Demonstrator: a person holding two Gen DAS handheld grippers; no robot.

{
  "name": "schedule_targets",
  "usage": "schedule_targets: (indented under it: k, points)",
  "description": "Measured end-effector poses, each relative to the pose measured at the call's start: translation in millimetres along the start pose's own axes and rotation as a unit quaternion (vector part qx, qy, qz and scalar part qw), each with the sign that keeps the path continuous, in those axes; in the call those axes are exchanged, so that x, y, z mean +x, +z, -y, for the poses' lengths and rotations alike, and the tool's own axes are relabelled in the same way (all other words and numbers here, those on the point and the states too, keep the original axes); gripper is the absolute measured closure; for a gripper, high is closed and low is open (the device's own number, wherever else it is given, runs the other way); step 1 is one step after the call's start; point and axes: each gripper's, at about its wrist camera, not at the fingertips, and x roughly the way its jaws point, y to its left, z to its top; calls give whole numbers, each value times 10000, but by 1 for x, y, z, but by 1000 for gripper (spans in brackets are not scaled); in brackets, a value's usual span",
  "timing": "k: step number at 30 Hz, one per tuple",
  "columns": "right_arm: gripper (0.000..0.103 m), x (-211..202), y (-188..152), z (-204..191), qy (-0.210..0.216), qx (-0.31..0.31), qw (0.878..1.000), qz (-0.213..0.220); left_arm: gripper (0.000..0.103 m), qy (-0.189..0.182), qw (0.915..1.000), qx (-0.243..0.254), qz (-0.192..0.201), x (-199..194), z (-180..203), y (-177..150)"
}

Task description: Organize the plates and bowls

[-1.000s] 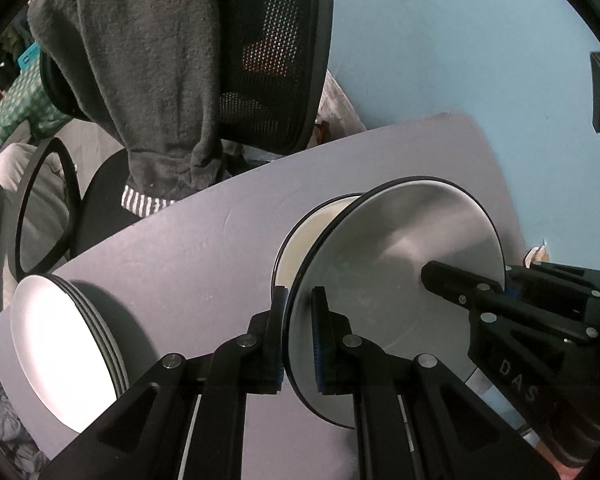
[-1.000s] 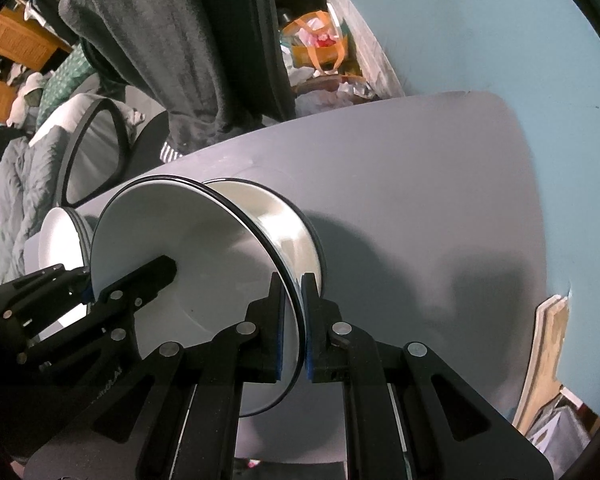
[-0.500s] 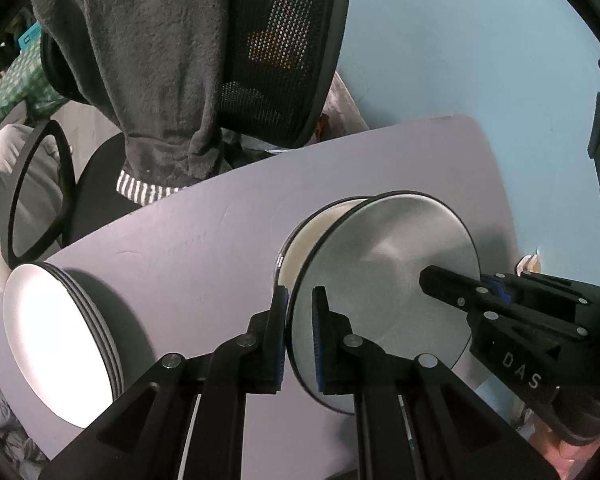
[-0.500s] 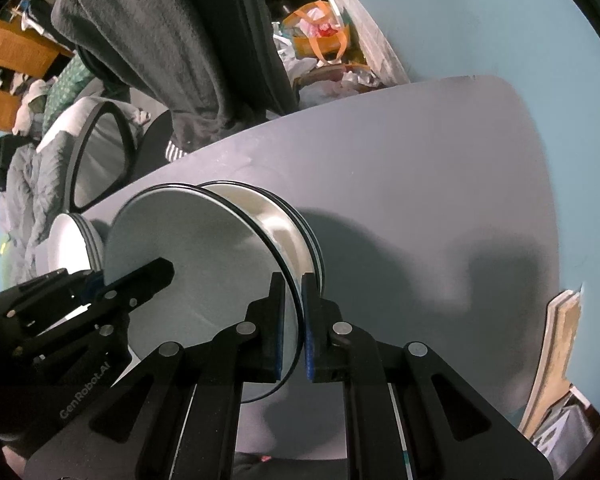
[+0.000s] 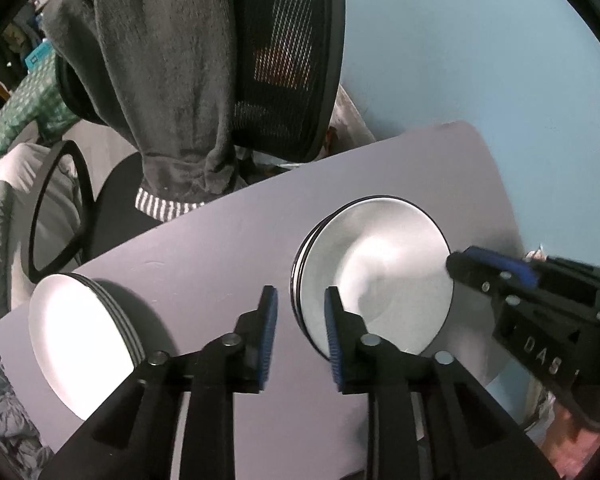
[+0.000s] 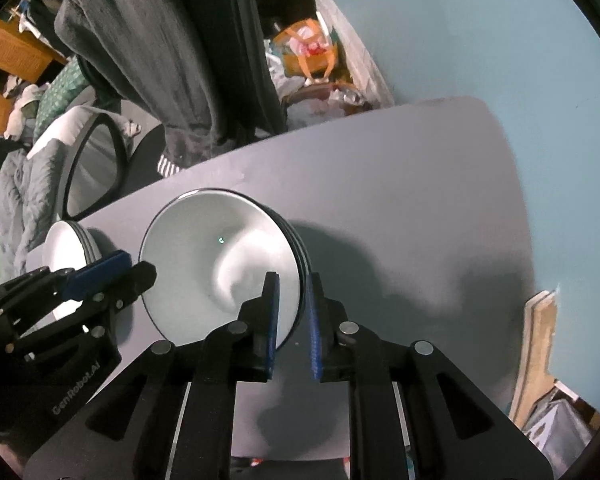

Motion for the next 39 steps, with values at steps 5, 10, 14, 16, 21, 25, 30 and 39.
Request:
schedule_targets:
  k: [5, 10, 14, 16, 21, 25, 30, 39]
  points:
    - [72, -20, -2, -7, -282, -131, 9990, 315, 66, -43, 9994, -50, 329, -26, -7, -10]
    - [67, -38, -6, -17, -472, -287, 9970, 544, 58, -104, 9978, -190, 633, -53, -19, -20]
    - [62, -51, -13, -25, -532, -391, 9951, 731, 49, -85, 9956, -284, 887, -74, -27, -29]
    - [61, -56, -15, -29, -508, -413, 9948, 777, 47, -65, 9947, -314, 972, -84, -30, -33]
    - [60, -71, -26, -37, -517, -421, 9932, 956, 42, -187, 9928, -404, 1112, -102, -39, -47]
    - [52, -84, -35, -45, -492, -457, 9916, 1106, 33, -232, 9914, -448, 1209, -111, -46, -59]
    - [51, -97, -48, -55, -434, -508, 9907, 1186, 30, -289, 9902, -479, 1280, -118, -52, -75]
    - [45, -112, -63, -67, -290, -443, 9895, 1347, 30, -366, 9856, -754, 1470, -141, -63, -95]
